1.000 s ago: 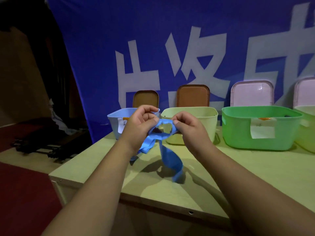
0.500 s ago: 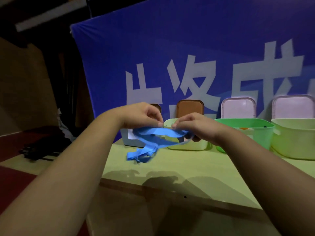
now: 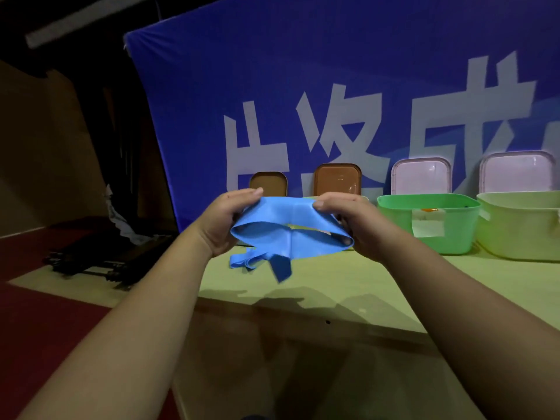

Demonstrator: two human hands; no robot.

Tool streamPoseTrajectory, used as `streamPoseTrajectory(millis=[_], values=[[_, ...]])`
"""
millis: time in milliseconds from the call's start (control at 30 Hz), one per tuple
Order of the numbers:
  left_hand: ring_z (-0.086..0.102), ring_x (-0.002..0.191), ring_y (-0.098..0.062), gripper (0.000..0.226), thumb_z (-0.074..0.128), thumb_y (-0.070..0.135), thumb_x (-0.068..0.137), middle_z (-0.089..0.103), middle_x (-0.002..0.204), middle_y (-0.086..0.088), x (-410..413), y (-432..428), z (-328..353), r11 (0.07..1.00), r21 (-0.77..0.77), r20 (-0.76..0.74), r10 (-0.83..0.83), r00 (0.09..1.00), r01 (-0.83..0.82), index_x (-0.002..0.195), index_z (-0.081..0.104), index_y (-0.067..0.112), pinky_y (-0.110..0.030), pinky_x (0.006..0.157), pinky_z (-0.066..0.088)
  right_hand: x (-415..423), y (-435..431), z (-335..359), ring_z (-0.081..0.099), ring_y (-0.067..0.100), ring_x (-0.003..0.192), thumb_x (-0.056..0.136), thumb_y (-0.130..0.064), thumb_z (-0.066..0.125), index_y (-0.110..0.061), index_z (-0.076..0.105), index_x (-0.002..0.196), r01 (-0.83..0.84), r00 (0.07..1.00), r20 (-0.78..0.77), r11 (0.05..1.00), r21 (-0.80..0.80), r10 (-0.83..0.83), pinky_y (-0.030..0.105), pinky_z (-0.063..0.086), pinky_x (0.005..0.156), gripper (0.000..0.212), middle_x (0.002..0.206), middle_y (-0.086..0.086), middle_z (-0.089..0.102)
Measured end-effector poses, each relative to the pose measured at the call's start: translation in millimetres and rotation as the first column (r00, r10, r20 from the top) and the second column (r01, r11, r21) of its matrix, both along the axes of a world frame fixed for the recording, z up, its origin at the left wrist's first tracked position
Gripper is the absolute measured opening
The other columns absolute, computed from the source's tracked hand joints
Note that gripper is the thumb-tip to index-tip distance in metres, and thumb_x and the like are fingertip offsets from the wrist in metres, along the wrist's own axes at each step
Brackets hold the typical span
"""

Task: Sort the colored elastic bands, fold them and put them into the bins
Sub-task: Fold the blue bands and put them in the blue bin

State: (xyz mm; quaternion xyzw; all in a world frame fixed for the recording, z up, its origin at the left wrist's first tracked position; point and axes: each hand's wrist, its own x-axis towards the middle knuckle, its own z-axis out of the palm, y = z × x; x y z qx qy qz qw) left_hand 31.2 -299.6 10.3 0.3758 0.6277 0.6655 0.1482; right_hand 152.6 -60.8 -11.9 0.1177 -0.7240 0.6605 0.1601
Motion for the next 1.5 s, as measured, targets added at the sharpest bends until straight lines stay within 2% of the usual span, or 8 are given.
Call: streamPoseTrajectory(millis=[133,267,400,467,667,833,1067,1500], values=[[0.065,0.063,-0.022,0.02,0.063,0.016,0.1,0.063,0.071,-0.01,2.9,5.0,-14.8,0.991,0.109,0.082,-0.089,0.993,0.08,0.082,0.067,0.008,-0.03,0.064,0.06,-1.3,9.5,-10.0,0.06,0.022,0.071,0.1,-0.021,0.069,-0.016,0.079,0.087,0.091,0.993,0.051,0.978,0.19,-0.103,0.03,0.045,0.059,0.017,0.079,0.005,0.069],[0.044,0.042,-0.019,0.016,0.067,0.018,0.104,0.055,0.066,-0.01,-10.5,0.9,-20.7,0.961,-0.266,-0.169,0.032,0.985,-0.077,0.091,0.071,0.011,-0.03,0.05,0.048,0.3,17.4,-14.8,0.059,0.021,0.073,0.1,-0.025,0.07,-0.012,0.078,0.089,0.167,0.967,0.106,0.889,0.427,-0.233,0.039,0.052,0.06,0.019,0.086,0.009,0.068],[0.047,0.067,-0.024,0.032,0.072,0.047,0.098,0.064,0.07,0.001,-20.3,-6.9,-16.0,0.606,-0.73,-0.467,-0.106,0.878,-0.315,0.081,0.074,0.019,-0.035,0.061,0.038,6.4,26.4,-15.6,0.058,0.006,0.059,0.104,-0.031,0.065,-0.015,0.074,0.082,0.07,0.92,0.218,0.683,0.727,-0.327,0.027,0.049,0.056,0.029,0.082,-0.003,0.081],[0.049,0.063,-0.017,0.047,0.067,0.06,0.098,0.065,0.065,0.008,-17.3,-5.8,-15.7,0.5,-0.778,-0.503,-0.134,0.854,-0.38,0.073,0.07,0.02,-0.034,0.062,0.04,9.0,30.8,-19.0,0.063,0.005,0.062,0.105,-0.031,0.066,-0.014,0.073,0.081,0.042,0.91,0.275,0.729,0.683,-0.31,0.029,0.051,0.061,0.03,0.086,0.002,0.083],[0.05,0.073,-0.021,0.049,0.067,0.062,0.098,0.052,0.079,-0.011,-20.6,-7.6,-21.0,0.628,-0.705,-0.487,-0.092,0.869,-0.329,0.083,0.067,0.015,-0.039,0.072,0.04,3.2,30.6,-29.1,0.068,0.029,0.104,0.102,-0.023,0.071,-0.018,0.083,0.091,0.075,0.978,0.17,0.961,0.267,-0.123,0.047,0.051,0.088,0.017,0.106,0.006,0.074],[0.07,0.103,-0.008,0.016,0.067,0.045,0.103,0.073,0.106,0.012,-8.3,4.2,-21.2,0.673,-0.573,-0.627,0.007,0.779,-0.467,0.11,0.072,0.032,-0.027,0.082,0.054,-0.8,4.2,-15.1,0.068,0.026,0.088,0.102,-0.017,0.07,-0.018,0.078,0.086,-0.013,0.997,0.082,1.0,-0.008,0.014,0.048,0.064,0.081,0.017,0.095,0.006,0.07],[0.078,0.083,-0.022,0.038,0.061,0.041,0.109,0.078,0.095,-0.014,28.2,15.8,16.1,0.885,-0.348,-0.237,0.237,0.942,-0.31,0.109,0.078,0.008,-0.034,0.077,0.065,-10.2,-19.2,-7.5,0.064,0.016,0.075,0.104,-0.026,0.07,-0.017,0.077,0.095,0.2,0.979,-0.038,0.979,0.044,-0.199,0.034,0.054,0.067,0.015,0.084,0.001,0.072],[0.079,0.076,-0.012,0.007,0.076,0.018,0.099,0.081,0.084,-0.003,47.1,14.4,61.4,0.839,-0.214,-0.542,0.324,0.775,-0.5,0.096,0.082,0.015,-0.021,0.065,0.062,-16.8,-40.8,-15.7,0.057,0.017,0.079,0.096,-0.048,0.075,-0.024,0.072,0.094,0.293,0.956,-0.016,0.956,-0.001,-0.293,0.041,0.056,0.075,0.024,0.085,-0.005,0.066]])
